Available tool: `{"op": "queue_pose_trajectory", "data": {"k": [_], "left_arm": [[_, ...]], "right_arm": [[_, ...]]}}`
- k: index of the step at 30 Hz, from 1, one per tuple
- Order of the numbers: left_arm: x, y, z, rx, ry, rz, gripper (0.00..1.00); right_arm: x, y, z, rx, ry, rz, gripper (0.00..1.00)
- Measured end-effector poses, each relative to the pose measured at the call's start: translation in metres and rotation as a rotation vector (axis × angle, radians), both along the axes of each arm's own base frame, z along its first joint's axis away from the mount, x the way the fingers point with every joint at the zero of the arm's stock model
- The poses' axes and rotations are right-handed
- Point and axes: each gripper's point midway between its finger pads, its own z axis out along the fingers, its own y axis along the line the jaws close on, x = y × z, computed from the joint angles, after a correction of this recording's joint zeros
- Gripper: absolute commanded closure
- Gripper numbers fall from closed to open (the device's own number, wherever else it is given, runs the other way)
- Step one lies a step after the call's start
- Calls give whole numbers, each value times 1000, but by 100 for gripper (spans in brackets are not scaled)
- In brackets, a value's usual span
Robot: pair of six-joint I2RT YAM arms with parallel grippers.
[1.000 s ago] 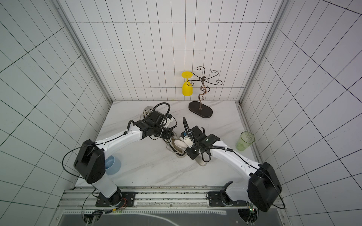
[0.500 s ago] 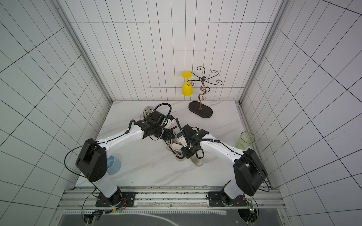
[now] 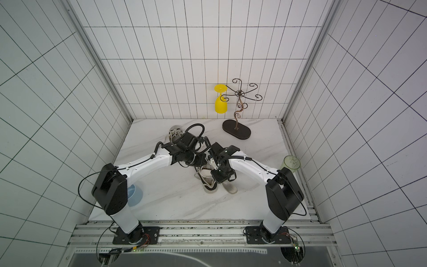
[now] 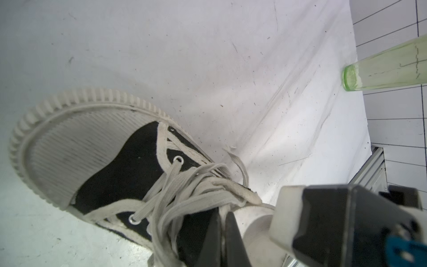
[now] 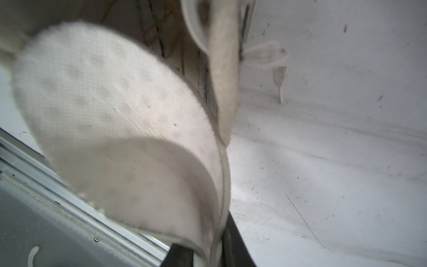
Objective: Insert the insole into the shoe
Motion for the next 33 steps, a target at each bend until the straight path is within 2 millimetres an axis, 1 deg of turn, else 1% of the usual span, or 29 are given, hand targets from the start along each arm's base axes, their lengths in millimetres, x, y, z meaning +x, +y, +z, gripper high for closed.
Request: {"op": "queue_pose_trajectory", "data": {"k": [7,11,15,18,22,28,33], "left_arm": [[2,1,0,-2,17,38,100],[-1,0,-1,-1,31,60,100],[-3,-4,-2,-17,51,91,100],[-4,-4,-5,-23,68,113,100],[-2,-4,-5,-33,86,155,100],[-3,4,-4,-44,89,230,100],[-2,2,-3,-63,91,244,100]], "right_arm": [[1,-5,1,-20,-12,-15,79],[0,-9,0,-46,1,-16,78],[3,-10,-1,-63,7,-23,78],[10,-7,0,-70,11,-28,78],[23,4,5,-57,9,-29,77],[25,11,2,-42,39,-37,77],[34,12,-4,-24,45,-50,78]]}}
